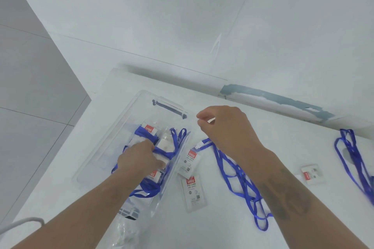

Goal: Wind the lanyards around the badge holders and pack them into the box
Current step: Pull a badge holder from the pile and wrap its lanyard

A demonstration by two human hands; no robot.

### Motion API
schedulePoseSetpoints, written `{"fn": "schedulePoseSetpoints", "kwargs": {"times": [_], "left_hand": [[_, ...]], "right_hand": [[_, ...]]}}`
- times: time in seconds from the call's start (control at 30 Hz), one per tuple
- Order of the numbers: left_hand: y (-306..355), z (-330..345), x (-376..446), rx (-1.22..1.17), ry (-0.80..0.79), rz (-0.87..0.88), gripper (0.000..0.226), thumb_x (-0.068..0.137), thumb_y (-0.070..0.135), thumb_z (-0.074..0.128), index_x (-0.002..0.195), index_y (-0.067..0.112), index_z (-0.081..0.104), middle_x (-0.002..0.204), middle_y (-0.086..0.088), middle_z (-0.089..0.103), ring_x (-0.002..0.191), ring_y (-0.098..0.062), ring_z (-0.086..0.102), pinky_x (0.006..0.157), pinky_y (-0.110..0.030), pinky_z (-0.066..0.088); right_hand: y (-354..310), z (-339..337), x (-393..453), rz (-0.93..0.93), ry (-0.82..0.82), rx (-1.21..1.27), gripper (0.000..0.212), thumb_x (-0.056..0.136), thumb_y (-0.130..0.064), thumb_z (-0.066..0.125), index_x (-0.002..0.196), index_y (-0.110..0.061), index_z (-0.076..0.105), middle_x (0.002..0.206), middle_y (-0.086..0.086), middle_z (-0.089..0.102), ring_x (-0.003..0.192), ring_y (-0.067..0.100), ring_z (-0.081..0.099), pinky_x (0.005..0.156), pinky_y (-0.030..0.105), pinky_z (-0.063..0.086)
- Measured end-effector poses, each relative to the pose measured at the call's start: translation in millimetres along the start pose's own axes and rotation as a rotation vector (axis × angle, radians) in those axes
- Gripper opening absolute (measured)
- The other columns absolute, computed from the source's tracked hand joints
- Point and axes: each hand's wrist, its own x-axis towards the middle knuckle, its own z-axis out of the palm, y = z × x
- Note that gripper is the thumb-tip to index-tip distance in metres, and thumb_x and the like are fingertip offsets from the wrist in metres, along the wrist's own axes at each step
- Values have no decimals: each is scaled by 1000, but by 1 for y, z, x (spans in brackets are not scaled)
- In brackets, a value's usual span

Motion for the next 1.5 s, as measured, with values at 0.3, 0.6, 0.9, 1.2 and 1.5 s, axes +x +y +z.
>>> {"fn": "schedulePoseSetpoints", "kwargs": {"times": [0.3,0.6,0.9,1.2,1.5], "left_hand": [[9,15,3,-42,201,19,40,84,42,70,112,26,47,93,8,59,79,-11,61,61,-26,44],[18,11,12,43,189,31,30,87,45,67,106,29,50,95,8,62,80,-12,60,65,-27,46],[14,-9,-2,-174,361,79,16,90,36,63,102,31,55,104,14,59,82,-14,60,69,-29,49],[37,-27,-32,-390,566,304,24,91,36,63,114,32,57,114,20,56,98,-9,56,79,-29,46],[91,-11,-74,-331,652,542,28,87,27,69,114,25,62,118,12,63,110,-12,54,84,-23,37]], "right_hand": [[19,-6,-14,21,5,20,22,96,-31,54,109,-31,72,103,-16,72,90,7,66,87,26,51],[25,-1,-12,30,16,56,19,95,-33,56,106,-32,71,100,-18,71,89,6,66,88,29,52],[32,-1,-11,38,28,76,19,93,-37,58,106,-34,71,96,-21,71,88,4,66,87,28,52],[57,-6,-36,13,126,16,19,93,-46,56,110,-44,63,106,-30,62,91,-6,55,77,18,40],[126,-11,-89,98,218,-10,24,92,-41,60,116,-44,62,117,-28,59,112,-1,49,83,19,34]]}}
